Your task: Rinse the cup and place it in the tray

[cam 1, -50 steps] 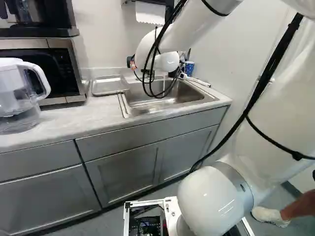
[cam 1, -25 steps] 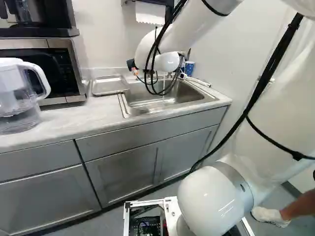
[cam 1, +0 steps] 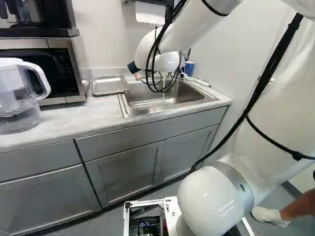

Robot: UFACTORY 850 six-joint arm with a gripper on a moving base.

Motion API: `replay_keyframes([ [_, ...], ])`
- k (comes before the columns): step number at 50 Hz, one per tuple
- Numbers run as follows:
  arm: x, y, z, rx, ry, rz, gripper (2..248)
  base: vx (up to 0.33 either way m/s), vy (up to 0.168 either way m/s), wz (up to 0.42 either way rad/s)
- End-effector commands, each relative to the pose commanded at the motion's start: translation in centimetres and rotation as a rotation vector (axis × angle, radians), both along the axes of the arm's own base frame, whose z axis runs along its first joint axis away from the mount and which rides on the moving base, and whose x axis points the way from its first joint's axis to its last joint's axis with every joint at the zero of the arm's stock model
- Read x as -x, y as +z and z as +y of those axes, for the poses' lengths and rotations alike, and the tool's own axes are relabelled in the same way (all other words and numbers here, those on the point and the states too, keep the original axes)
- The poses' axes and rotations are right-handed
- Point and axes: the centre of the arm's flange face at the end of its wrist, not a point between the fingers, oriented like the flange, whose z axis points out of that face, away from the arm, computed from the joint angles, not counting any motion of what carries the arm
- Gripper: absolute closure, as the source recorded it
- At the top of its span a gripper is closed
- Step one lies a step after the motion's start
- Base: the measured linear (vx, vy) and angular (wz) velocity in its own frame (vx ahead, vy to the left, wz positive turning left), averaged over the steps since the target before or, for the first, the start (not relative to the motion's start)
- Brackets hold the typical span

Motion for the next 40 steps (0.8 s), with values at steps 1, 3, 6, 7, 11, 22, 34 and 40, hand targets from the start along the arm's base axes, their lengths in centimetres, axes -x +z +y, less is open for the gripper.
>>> replay_keyframes([
  [1, 0.00, 0.00, 0.00, 0.007, 0.002, -0.002, 127, 0.000, 0.000, 0.000],
  [3, 0.00, 0.00, 0.00, 0.027, 0.006, -0.007, 127, 0.000, 0.000, 0.000],
  [6, 0.00, 0.00, 0.00, 0.057, 0.013, -0.014, 127, 0.000, 0.000, 0.000],
  [7, 0.00, 0.00, 0.00, 0.067, 0.015, -0.016, 127, 0.000, 0.000, 0.000],
  [11, 0.00, 0.00, 0.00, 0.107, 0.024, -0.026, 127, 0.000, 0.000, 0.000],
  [22, 0.00, 0.00, 0.00, 0.217, 0.049, -0.053, 127, 0.000, 0.000, 0.000],
  [34, 0.00, 0.00, 0.00, 0.336, 0.077, -0.082, 127, 0.000, 0.000, 0.000],
  [40, 0.00, 0.00, 0.00, 0.396, 0.090, -0.097, 127, 0.000, 0.000, 0.000],
])
